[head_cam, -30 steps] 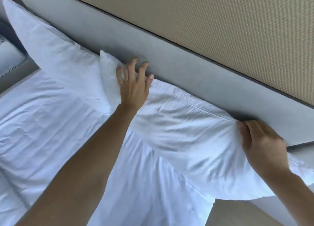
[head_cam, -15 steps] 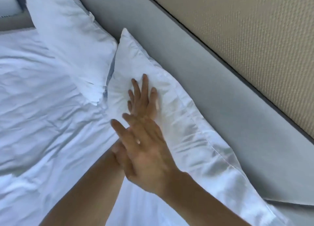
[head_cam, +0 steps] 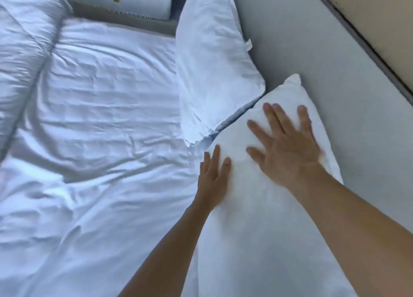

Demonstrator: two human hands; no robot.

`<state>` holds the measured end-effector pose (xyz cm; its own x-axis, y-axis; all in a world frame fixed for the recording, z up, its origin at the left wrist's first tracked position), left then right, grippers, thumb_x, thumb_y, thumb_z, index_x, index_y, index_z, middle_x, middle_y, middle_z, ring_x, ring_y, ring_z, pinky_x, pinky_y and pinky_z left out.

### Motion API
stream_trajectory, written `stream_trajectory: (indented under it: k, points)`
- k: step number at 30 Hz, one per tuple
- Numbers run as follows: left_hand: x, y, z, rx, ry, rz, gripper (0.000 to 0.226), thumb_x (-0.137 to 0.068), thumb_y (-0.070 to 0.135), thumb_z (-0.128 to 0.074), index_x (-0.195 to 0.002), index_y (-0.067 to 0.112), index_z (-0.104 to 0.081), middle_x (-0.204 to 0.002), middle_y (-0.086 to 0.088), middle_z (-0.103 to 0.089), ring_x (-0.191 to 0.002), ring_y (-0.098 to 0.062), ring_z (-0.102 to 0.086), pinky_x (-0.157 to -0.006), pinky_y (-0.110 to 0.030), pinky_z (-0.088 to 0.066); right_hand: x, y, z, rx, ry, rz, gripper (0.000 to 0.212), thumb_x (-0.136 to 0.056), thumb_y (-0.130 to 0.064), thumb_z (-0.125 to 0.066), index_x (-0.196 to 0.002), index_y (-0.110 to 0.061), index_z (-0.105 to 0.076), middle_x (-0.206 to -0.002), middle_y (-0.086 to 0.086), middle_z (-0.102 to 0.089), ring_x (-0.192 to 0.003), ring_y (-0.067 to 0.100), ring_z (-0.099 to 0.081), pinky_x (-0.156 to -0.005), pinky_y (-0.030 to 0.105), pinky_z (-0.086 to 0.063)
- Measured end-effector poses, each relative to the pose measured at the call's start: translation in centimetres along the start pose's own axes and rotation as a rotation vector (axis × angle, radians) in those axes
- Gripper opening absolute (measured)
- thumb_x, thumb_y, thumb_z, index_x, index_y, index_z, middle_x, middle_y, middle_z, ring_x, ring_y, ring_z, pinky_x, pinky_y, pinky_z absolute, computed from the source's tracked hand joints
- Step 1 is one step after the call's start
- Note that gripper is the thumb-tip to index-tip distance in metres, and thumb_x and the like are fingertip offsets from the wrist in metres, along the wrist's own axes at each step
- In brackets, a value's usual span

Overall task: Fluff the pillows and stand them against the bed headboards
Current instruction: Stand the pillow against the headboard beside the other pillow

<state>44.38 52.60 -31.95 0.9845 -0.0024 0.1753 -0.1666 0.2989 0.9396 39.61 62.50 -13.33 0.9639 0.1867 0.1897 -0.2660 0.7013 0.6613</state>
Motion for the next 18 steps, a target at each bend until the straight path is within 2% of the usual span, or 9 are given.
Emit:
stream_trajectory:
  k: [3,6,8,9,11,12,14,16,18]
  points:
    - [-1.1,-1.9,0.0,0.113,0.053,0.109,0.065,-0.088,0.08,-0.033,-0.148,0.062,-0.017,-0.164,0.018,-0.013,-0.151,-0.006,-0.005,-0.124,-0.039,-0.007,-1.0,-2.5,1.0,0.031,-0.044,-0.003,0.066,-0.097,-0.059,-0.011,-0.157,-0.034,0.0,-0.164,0.011,0.02,-0.15,0.026,0.022,-0.113,0.063,0.02]
    - [-2.1,-5.8,0.4,0.213,0.131,0.329,0.044,-0.102,0.052,-0.034,-0.14,0.035,-0.05,-0.14,0.016,-0.049,-0.134,-0.009,-0.041,-0.11,-0.032,-0.032,-2.1,-4.4,1.7,0.028,-0.036,0.005,0.063,-0.098,-0.053,-0.014,-0.157,-0.031,-0.006,-0.163,0.018,0.018,-0.149,0.032,0.022,-0.109,0.067,0.02]
    - [-3.5,-9.9,0.9,0.281,0.201,0.556,0.031,-0.104,0.026,-0.035,-0.119,0.014,-0.059,-0.125,-0.008,-0.063,-0.12,-0.029,-0.057,-0.095,-0.037,-0.042,-2.3,-3.7,1.8,0.011,-0.016,0.009,0.063,-0.098,-0.055,-0.009,-0.156,-0.035,0.0,-0.163,0.015,0.02,-0.149,0.03,0.024,-0.109,0.068,0.018]
    - [-4.5,-11.4,0.7,0.301,0.192,0.608,0.026,-0.101,0.025,-0.04,-0.11,0.015,-0.063,-0.116,-0.014,-0.066,-0.111,-0.034,-0.061,-0.091,-0.038,-0.047,-2.2,-3.0,1.6,0.019,-0.014,0.011,0.063,-0.097,-0.056,-0.006,-0.156,-0.037,0.004,-0.163,0.013,0.021,-0.149,0.028,0.024,-0.11,0.068,0.016]
    - [-5.7,-11.6,0.2,0.384,0.171,0.608,0.018,-0.09,0.031,-0.055,-0.074,0.025,-0.062,-0.08,-0.009,-0.066,-0.078,-0.033,-0.062,-0.07,-0.035,-0.051,-1.8,-2.0,1.2,0.032,-0.035,0.014,0.062,-0.097,-0.058,-0.002,-0.154,-0.039,0.011,-0.162,0.011,0.025,-0.149,0.026,0.026,-0.111,0.068,0.014]
    - [-5.7,-10.7,0.9,0.348,0.253,0.569,0.027,-0.089,0.028,-0.057,-0.062,0.024,-0.053,-0.064,-0.003,-0.055,-0.063,-0.026,-0.052,-0.06,-0.032,-0.041,-1.7,-1.7,1.1,0.034,-0.039,0.019,0.062,-0.097,-0.057,-0.002,-0.154,-0.039,0.013,-0.162,0.011,0.026,-0.149,0.026,0.027,-0.112,0.069,0.013]
    - [-4.3,-9.3,2.3,0.365,0.506,0.525,0.029,-0.096,0.021,-0.052,-0.067,0.016,-0.051,-0.061,0.004,-0.048,-0.059,-0.014,-0.044,-0.061,-0.03,-0.029,-1.3,-1.4,1.0,0.019,-0.021,0.029,0.061,-0.098,-0.056,-0.003,-0.154,-0.038,0.014,-0.162,0.012,0.025,-0.149,0.027,0.026,-0.112,0.07,0.01]
    - [-2.6,-9.1,3.0,0.39,0.699,0.529,0.025,-0.1,0.017,-0.044,-0.079,0.008,-0.052,-0.071,0.001,-0.054,-0.068,-0.017,-0.05,-0.065,-0.027,-0.03,-1.0,-1.0,1.0,-0.003,0.016,0.013,0.061,-0.098,-0.054,-0.006,-0.155,-0.038,0.011,-0.162,0.014,0.022,-0.15,0.028,0.023,-0.111,0.072,0.009]
    - [-2.9,-9.2,2.5,0.32,0.665,0.507,0.022,-0.099,0.012,-0.04,-0.08,0.004,-0.05,-0.079,-0.009,-0.058,-0.079,-0.03,-0.055,-0.068,-0.035,-0.036,-0.8,-0.5,0.8,-0.008,0.023,-0.013,0.06,-0.099,-0.053,-0.007,-0.155,-0.038,0.009,-0.162,0.016,0.021,-0.15,0.03,0.02,-0.111,0.073,0.007]
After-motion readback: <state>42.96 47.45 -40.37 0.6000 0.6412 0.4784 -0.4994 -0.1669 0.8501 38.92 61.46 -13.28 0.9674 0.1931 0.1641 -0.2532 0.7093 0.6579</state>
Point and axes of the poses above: each hand's wrist, its own x-axis away from the middle knuckle, its own z-axis out of the back of the hand, y = z × x, the point moved 7 cm from there along -x, towards the middle knuckle
